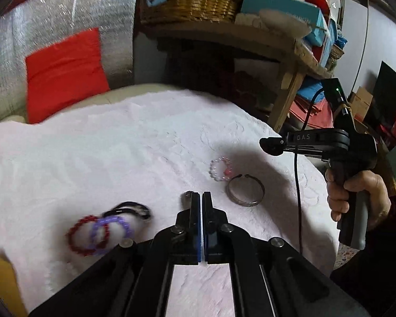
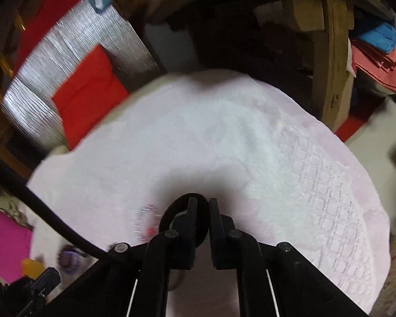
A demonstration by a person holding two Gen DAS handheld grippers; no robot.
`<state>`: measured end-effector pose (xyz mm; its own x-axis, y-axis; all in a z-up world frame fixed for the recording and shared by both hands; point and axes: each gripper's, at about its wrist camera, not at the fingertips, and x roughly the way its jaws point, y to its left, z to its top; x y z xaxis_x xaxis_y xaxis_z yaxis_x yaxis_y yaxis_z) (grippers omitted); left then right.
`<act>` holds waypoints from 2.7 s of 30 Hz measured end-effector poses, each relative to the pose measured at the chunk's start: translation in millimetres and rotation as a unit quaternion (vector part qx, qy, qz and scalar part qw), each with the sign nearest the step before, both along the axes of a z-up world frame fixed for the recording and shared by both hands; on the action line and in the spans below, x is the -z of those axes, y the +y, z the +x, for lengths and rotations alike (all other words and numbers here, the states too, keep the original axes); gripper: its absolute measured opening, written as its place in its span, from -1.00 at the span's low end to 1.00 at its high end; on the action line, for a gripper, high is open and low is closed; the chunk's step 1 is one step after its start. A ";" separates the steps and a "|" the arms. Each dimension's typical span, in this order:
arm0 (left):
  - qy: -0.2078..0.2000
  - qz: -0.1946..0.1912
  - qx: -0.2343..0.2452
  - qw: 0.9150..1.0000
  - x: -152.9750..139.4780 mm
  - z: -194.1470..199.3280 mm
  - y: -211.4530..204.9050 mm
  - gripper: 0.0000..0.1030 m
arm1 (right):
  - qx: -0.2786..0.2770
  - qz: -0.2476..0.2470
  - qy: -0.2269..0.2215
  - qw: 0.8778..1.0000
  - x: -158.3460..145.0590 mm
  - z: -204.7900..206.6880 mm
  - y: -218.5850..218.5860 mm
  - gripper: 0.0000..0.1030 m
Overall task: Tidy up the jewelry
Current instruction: 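Grasp black hair tie with right tool while left tool grasps gold watch, then carry hair tie in right tool and watch in left tool over orange box, then open right tool to drop hair tie while left tool drops watch into box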
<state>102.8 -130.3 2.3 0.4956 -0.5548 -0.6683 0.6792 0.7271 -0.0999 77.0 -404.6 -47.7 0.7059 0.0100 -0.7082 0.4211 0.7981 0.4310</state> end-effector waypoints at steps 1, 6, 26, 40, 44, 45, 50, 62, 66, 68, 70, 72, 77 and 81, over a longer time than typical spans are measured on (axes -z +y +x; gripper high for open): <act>-0.004 -0.003 -0.005 1.000 -4.4 -2.8 7.0 -0.97 | -0.004 0.002 -0.007 1.000 -3.3 -1.2 3.3 -0.83; -0.004 -0.004 -0.016 1.000 2.4 -11.4 20.4 -0.97 | -0.011 0.021 -0.040 0.999 -17.5 -4.7 21.4 -0.83; 0.088 0.060 -0.046 0.993 91.8 42.3 -72.2 -0.85 | 0.005 0.047 -0.013 0.999 4.9 -13.0 -16.1 -0.83; 0.029 -0.006 -0.087 0.996 12.4 3.0 -9.6 -0.87 | -0.039 0.053 -0.055 0.996 -16.6 -15.4 20.8 -0.83; -0.001 -0.022 -0.136 0.990 -20.8 -19.7 36.9 -0.87 | -0.079 0.047 -0.081 0.992 -31.5 -12.1 62.5 -0.83; -0.011 -0.024 -0.153 0.988 -30.1 -27.9 52.8 -0.87 | -0.092 0.048 -0.087 0.991 -35.1 -10.5 74.8 -0.83; -0.063 -0.027 -0.252 0.965 -60.8 -70.9 142.1 -0.87 | -0.167 0.054 -0.121 0.977 -55.1 -7.4 150.2 -0.83; -0.035 0.020 -0.448 0.893 -26.9 -96.2 328.7 -0.87 | -0.370 0.067 -0.132 0.917 -71.3 11.8 386.9 -0.83; 0.030 0.025 -0.465 0.885 11.2 -81.2 358.9 -0.87 | -0.408 0.055 -0.110 0.905 -62.2 25.0 452.5 -0.83; 0.055 0.022 -0.465 0.883 23.8 -80.9 363.3 -0.87 | -0.416 0.050 -0.097 0.903 -56.7 34.8 472.4 -0.83; 0.069 0.020 -0.460 0.885 32.6 -77.0 368.4 -0.87 | -0.420 0.043 -0.077 0.903 -47.4 50.9 490.2 -0.77; 0.075 0.025 -0.465 0.882 37.7 -77.9 369.5 -0.87 | -0.418 0.033 -0.058 0.906 -37.0 63.1 503.2 -0.75; 0.072 0.037 -0.474 0.877 38.1 -71.5 361.6 -0.81 | -0.395 0.033 -0.057 0.916 -36.5 71.8 491.9 -0.47; 0.046 0.043 -0.476 0.877 27.3 -67.4 347.1 -0.52 | -0.379 0.029 -0.085 0.921 -52.9 66.1 457.9 -0.47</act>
